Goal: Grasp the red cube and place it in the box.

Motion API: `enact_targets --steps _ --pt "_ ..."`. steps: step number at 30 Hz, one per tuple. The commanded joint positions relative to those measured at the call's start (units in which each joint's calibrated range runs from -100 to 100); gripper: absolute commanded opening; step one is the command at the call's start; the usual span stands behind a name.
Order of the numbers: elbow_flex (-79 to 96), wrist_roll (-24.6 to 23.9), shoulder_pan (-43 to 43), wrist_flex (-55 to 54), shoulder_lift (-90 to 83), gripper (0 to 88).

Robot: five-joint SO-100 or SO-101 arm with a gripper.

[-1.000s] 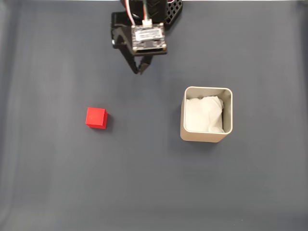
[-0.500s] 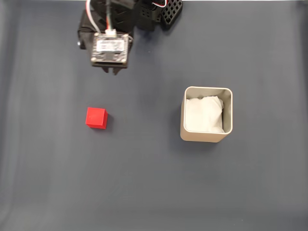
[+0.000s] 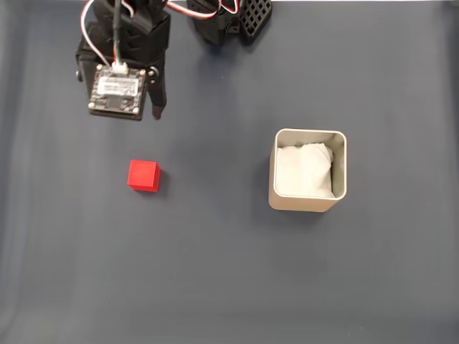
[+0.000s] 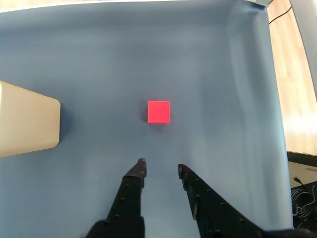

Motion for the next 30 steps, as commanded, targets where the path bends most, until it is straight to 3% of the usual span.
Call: enact_targets --steps 1,30 --pt "-2.7 0.3 0.4 -3.4 1.1 22.6" --pt "-1.5 -1.4 -3.7 -20.4 11.8 38.9"
